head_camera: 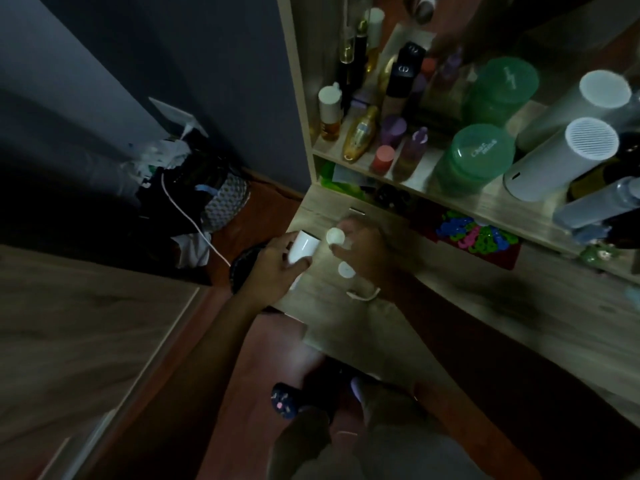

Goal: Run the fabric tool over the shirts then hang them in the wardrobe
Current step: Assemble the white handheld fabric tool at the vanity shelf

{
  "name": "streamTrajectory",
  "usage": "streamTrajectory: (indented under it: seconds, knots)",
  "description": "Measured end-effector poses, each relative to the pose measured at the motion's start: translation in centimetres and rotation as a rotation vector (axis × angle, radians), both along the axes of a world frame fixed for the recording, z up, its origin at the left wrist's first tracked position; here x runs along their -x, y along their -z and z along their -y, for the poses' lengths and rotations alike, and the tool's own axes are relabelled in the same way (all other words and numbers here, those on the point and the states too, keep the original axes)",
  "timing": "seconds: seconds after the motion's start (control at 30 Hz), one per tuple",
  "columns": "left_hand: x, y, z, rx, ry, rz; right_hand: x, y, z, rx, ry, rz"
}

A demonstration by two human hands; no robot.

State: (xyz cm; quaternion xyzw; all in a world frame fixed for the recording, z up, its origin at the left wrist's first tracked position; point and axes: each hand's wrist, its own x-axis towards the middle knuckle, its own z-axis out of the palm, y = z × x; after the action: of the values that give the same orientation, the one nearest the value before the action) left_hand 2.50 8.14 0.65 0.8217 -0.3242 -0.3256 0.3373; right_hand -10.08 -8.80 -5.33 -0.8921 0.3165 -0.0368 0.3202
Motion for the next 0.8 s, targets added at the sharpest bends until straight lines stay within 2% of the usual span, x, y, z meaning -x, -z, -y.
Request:
streamTrajectory:
  seconds: [0.13, 0.2, 0.33, 0.47, 0.57, 0.67, 0.8]
  knots:
    - [0.5, -5.7, -2.2, 0.117, -0.045, -0.037, 0.3, -8.3, -1.4, -0.544, 0.063, 0.273]
    - [1.1, -8.7, -3.4, 0.168, -0.034, -0.053, 0.6, -11.5, -1.9, -0.646, 0.088, 0.421]
    - [2.6, -13.7, -5.3, 0.244, -0.042, -0.051, 0.9, -17.2, -3.2, -0.58, 0.035, 0.611]
    - [4.1, -16.8, -7.2, 0.309, -0.089, -0.009, 0.8, -21.0, -5.4, -0.432, -0.128, 0.562]
    - [5.1, -18.2, -8.7, 0.36, -0.12, 0.041, 0.6, -22.5, -6.8, -0.314, -0.198, 0.602]
    - [5.9, -19.1, -10.0, 0.385, -0.141, 0.055, 0.5, -23.8, -7.6, -0.351, -0.294, 0.628]
    - [6.3, -20.2, -11.2, 0.362, -0.127, 0.147, 0.7, -25.5, -7.4, -0.423, -0.452, 0.529]
